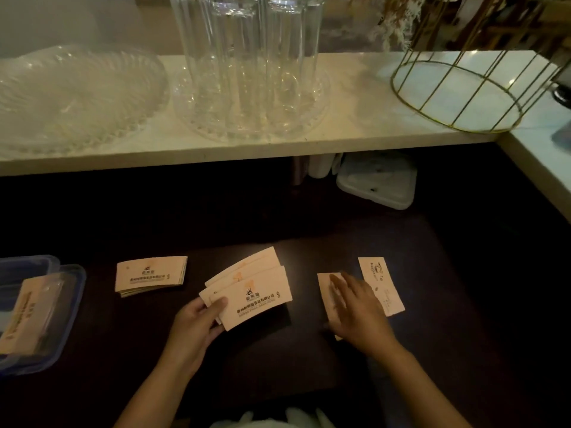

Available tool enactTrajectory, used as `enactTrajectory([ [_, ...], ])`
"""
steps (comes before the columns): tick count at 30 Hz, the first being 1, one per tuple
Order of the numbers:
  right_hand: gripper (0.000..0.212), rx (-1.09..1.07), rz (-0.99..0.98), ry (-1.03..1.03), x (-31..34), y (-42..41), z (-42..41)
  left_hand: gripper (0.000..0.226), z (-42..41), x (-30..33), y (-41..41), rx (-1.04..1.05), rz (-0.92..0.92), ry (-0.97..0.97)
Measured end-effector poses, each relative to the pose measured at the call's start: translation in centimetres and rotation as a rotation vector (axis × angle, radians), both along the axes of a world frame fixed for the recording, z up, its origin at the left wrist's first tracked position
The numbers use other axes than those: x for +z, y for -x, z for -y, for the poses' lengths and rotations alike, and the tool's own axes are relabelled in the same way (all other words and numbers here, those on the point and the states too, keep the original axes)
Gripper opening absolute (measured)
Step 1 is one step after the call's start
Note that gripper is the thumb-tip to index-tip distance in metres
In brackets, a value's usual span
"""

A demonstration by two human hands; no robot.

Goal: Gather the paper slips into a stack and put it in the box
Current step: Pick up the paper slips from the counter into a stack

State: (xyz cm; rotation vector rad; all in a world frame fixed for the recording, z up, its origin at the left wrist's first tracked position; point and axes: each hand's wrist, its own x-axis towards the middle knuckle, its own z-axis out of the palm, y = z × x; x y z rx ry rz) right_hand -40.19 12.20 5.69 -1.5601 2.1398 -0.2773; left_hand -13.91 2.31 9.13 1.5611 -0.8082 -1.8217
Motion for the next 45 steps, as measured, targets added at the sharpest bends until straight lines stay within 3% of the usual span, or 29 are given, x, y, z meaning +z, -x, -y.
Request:
enactTrajectory([
  [4,0.080,0.289,-0.161,-0.152,-1.3,2.4,-2.5,0.020,0.3,-0.3,0.2,0.008,0.000,-0.035],
  [7,0.065,0.472,-0.315,-0.067,-0.6,2.9,-2.6,0.027,0.3,-0.2,0.5,0.008,-0.010,-0.045],
  [11,0.065,0.678,-0.526,0.081,-0.1,3.3,-2.6,0.029,0.4,0.0,0.9,0.000,-0.014,-0.045],
  [15,0.075,0.793,-0.478,-0.136,-0.1,4.6,-1.7,0.022,0.4,0.1,0.9,0.001,-0.003,-0.047],
  [18,0.067,0.894,-0.518,-0.051,0.0,4.4,-1.1,0.028,0.5,-0.1,0.7,0.010,-0.001,-0.054],
  [21,0.060,0.989,-0.590,0.055,0.0,4.4,-1.3,0.018,0.5,-0.4,0.3,0.009,-0.002,-0.050],
  [26,0.059,1.030,-0.684,0.053,0.0,3.5,-2.3,0.015,0.2,-0.7,0.0,0.020,-0.009,-0.044],
  [28,0.056,0.973,-0.659,0.162,1.1,3.3,-2.3,0.016,0.0,-0.7,-0.2,0.032,-0.010,-0.049],
  [30,0.043,0.801,-0.507,0.339,1.6,2.9,-2.1,0.020,-0.2,-0.6,-0.2,0.049,-0.013,-0.051],
  [32,0.026,0.393,-0.212,0.451,2.6,1.8,-1.5,0.023,-0.3,-0.4,-0.2,0.079,-0.011,-0.055],
  [35,0.004,-0.415,0.261,0.539,4.0,0.2,-0.3,0.017,-0.4,0.0,0.0,0.103,-0.022,-0.055],
  [37,0.005,-0.629,0.722,0.517,4.5,-1.1,0.3,0.014,-0.5,0.4,0.5,0.094,-0.040,-0.054],
  [39,0.012,-0.662,1.028,0.432,4.9,-3.2,0.7,0.013,-0.7,0.8,1.1,0.065,-0.066,-0.047],
  [41,0.017,-0.637,1.060,0.343,4.6,-5.3,0.8,0.015,-1.0,1.1,1.7,0.022,-0.103,-0.023],
  [45,0.011,-0.572,0.801,0.295,3.5,-7.2,1.6,0.014,-1.7,1.6,2.5,-0.060,-0.085,0.064],
])
